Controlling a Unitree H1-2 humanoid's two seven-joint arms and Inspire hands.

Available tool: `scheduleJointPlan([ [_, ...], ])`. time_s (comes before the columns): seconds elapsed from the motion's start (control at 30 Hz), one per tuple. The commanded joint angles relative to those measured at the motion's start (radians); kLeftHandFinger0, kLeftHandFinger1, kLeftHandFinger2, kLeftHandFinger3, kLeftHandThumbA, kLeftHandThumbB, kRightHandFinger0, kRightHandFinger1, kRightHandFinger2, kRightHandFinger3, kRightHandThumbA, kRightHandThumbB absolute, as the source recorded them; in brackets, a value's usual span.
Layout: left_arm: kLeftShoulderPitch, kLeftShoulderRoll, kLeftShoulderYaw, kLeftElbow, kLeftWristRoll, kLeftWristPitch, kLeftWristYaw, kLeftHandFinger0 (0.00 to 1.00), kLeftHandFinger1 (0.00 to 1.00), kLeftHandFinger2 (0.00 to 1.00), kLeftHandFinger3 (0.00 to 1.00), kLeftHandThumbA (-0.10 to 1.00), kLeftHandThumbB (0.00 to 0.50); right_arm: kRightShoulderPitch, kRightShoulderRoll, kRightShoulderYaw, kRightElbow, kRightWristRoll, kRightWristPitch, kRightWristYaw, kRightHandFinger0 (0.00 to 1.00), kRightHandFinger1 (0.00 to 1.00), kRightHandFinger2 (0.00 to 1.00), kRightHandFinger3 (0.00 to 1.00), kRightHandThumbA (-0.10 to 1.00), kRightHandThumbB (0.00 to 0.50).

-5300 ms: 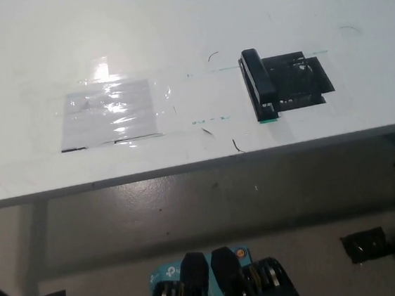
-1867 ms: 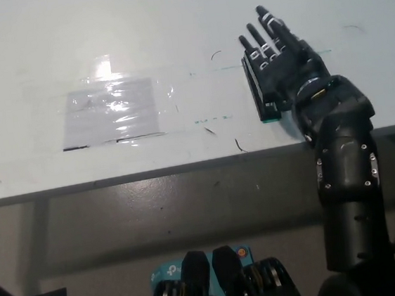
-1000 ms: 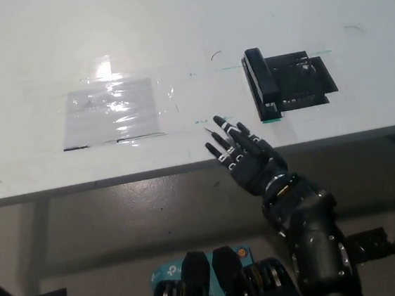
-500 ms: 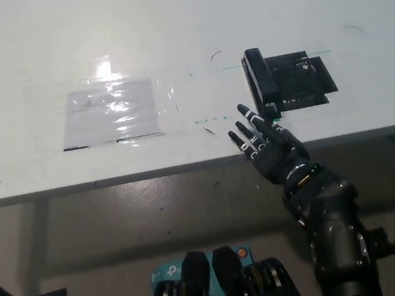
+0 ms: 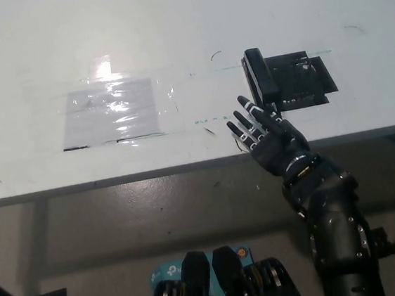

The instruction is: A stapler is kept infront of the robot on the black mark on the desk and the robot uses its right hand to lift the top of the stapler to open it

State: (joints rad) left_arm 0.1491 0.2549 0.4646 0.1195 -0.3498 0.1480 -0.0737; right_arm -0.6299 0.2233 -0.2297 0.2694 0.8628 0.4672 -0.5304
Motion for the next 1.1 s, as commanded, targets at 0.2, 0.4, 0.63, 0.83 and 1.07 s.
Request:
scheduleJointPlan([
  [0.2,0.024,0.001,0.02,-0.038,-0.031,-0.001,0.0,0.6,0.61,0.77,0.93,0.32,0.157,-0.154,-0.006,0.009,-0.043,0.009,0.003,-0.013,0.6,0.74,0.83,1.0,0.75,0.0],
  [0.4,0.029,0.005,0.015,-0.028,-0.029,-0.014,-0.007,0.6,0.65,0.82,0.95,0.33,0.141,-0.233,-0.04,-0.007,-0.022,-0.02,0.003,-0.003,0.59,0.72,0.84,1.0,0.75,0.0],
  [0.63,0.028,0.006,0.018,-0.025,-0.038,-0.016,-0.01,0.61,0.65,0.81,0.95,0.33,0.141,-0.324,-0.079,-0.054,0.011,-0.018,0.003,0.002,0.59,0.71,0.84,1.0,0.76,0.0],
  [0.83,0.029,0.006,0.019,-0.032,-0.037,-0.012,-0.003,0.59,0.62,0.78,0.93,0.32,0.133,-0.362,-0.098,-0.08,0.055,-0.042,-0.006,0.01,0.57,0.68,0.8,1.0,0.71,0.0],
  [1.07,0.033,0.011,0.017,-0.034,-0.034,-0.014,-0.007,0.62,0.65,0.79,0.94,0.34,0.142,-0.397,-0.137,-0.092,0.137,-0.068,-0.036,0.054,0.65,0.73,0.84,1.0,0.73,0.0],
])
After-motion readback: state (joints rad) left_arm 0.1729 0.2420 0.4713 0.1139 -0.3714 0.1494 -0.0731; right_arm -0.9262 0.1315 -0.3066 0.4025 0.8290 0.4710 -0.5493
